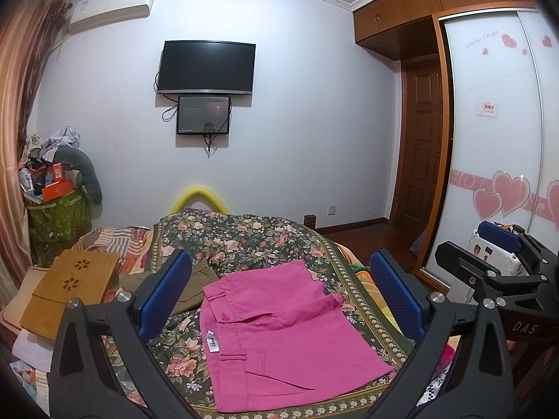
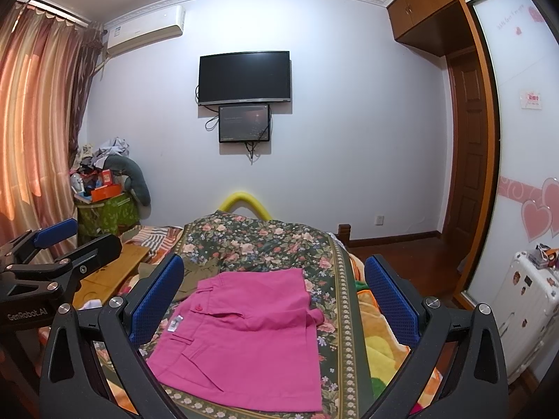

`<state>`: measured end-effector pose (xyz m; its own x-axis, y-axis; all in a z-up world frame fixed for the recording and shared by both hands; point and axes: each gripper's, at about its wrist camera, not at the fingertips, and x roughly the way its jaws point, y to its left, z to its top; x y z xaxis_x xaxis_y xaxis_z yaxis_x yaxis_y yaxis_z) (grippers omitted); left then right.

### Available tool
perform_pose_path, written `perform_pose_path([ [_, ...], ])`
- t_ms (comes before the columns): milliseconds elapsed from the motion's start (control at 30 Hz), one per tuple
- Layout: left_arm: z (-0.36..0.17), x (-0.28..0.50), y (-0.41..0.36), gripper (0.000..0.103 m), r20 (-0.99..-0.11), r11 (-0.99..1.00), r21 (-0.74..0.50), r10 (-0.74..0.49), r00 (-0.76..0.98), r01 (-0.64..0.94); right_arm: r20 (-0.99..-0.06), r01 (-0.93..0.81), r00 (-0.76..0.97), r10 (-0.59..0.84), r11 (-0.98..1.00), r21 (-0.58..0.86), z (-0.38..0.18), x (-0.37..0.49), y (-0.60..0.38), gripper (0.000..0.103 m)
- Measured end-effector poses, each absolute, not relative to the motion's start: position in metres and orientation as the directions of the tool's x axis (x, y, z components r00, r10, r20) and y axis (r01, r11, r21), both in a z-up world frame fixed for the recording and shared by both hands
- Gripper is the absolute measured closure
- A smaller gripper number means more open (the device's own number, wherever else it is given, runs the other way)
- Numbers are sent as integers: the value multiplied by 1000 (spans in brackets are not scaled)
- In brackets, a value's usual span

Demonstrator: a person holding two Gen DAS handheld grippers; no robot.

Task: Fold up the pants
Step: 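Lower both tools to the pink pants' waistband and leg hem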

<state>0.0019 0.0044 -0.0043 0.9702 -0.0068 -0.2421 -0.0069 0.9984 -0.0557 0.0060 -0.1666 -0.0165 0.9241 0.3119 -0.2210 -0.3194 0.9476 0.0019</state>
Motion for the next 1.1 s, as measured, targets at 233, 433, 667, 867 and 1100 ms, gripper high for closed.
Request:
perform_pose_path([
  [233,-8,6,4,0,-250,998,-55,-6,968,-8,-229,-322,921,316,947,8,-18,7,-167,0],
  [433,-15,13,4,0,-271,998,-63,-9,963,-8,-247,-324,916,315,946,5,-22,15,-165,0],
  [667,-35,40,10,0,-340,997,-75,3,940,-30,-298,-314,904,308,949,29,-42,39,-169,0],
  [867,-67,88,34,0,-443,991,-97,38,896,-90,-401,-293,872,280,956,32,-78,81,-172,0],
  [1100,-116,146,67,0,-565,987,-24,118,817,-159,-529,-297,806,265,954,26,-124,133,-180,0],
])
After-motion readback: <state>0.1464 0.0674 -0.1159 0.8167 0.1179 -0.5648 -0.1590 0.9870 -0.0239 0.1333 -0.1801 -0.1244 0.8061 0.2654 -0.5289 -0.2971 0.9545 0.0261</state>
